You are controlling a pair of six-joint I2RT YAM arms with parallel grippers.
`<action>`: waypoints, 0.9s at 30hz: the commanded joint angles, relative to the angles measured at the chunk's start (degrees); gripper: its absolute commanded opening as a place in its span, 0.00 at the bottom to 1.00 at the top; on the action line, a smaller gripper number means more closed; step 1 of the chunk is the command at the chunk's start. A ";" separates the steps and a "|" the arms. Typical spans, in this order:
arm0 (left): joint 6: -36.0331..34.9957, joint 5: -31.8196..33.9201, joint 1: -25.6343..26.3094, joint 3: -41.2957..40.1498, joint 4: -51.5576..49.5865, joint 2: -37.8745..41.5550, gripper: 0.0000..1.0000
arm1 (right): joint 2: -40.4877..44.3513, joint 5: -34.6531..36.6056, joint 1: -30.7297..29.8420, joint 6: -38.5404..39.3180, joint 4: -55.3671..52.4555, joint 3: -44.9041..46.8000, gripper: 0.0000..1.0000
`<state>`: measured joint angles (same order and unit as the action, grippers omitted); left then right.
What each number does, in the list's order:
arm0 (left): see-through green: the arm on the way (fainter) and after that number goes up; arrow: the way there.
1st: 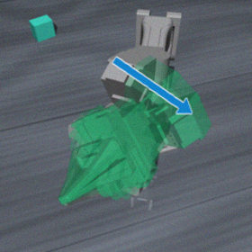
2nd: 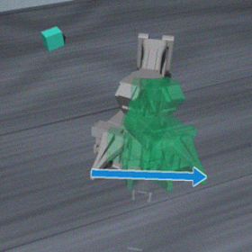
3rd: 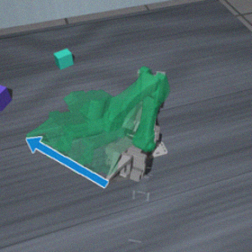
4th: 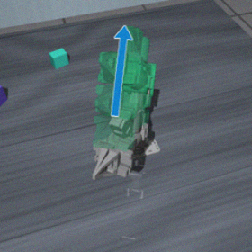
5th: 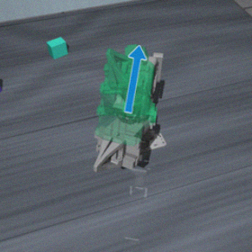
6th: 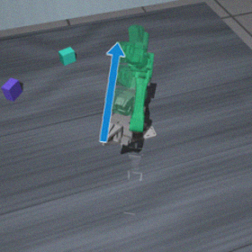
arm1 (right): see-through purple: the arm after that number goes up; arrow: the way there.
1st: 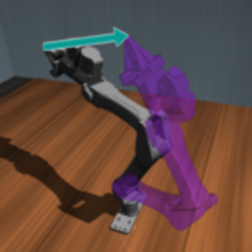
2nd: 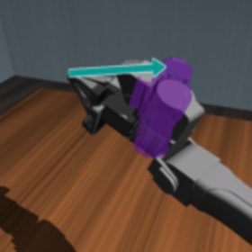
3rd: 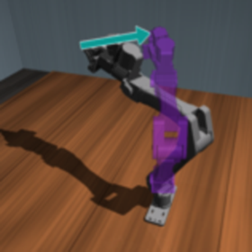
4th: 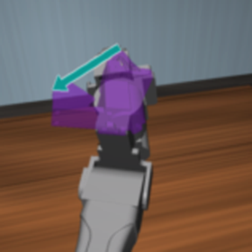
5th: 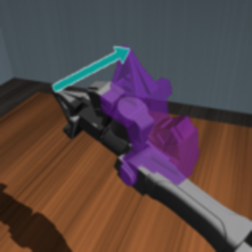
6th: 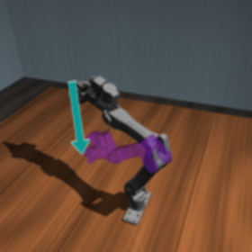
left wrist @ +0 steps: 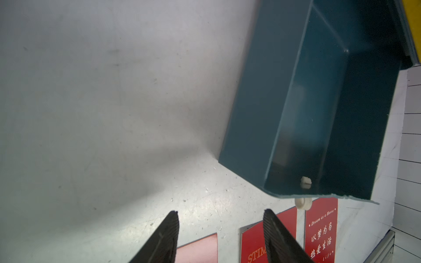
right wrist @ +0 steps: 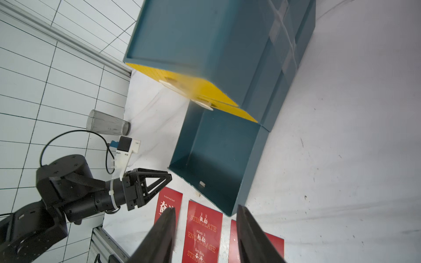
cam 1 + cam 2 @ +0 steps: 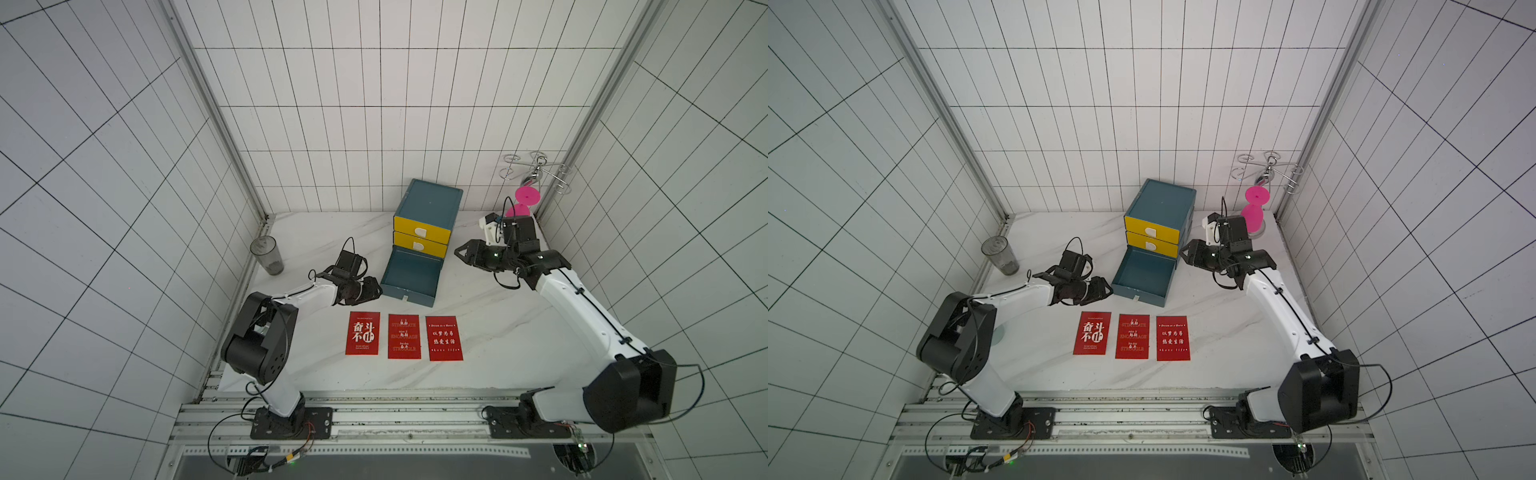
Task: Take the postcards out of the drawer
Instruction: Close the drawer in the storage box.
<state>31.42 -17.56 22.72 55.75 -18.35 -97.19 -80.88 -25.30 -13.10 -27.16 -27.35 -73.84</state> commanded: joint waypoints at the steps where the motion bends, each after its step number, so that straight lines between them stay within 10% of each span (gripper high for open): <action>1: -1.78 1.57 0.30 2.66 -0.92 -1.35 0.58 | -3.93 1.58 0.36 -0.42 -2.02 -7.03 0.48; 27: -0.59 3.58 2.86 9.29 -0.90 -6.52 0.58 | -27.40 7.33 0.67 -0.05 -9.19 -30.65 0.49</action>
<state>30.61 -14.98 25.21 63.11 -20.43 -102.30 -106.94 -18.55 -12.78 -27.97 -34.13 -101.97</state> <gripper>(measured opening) 0.584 0.489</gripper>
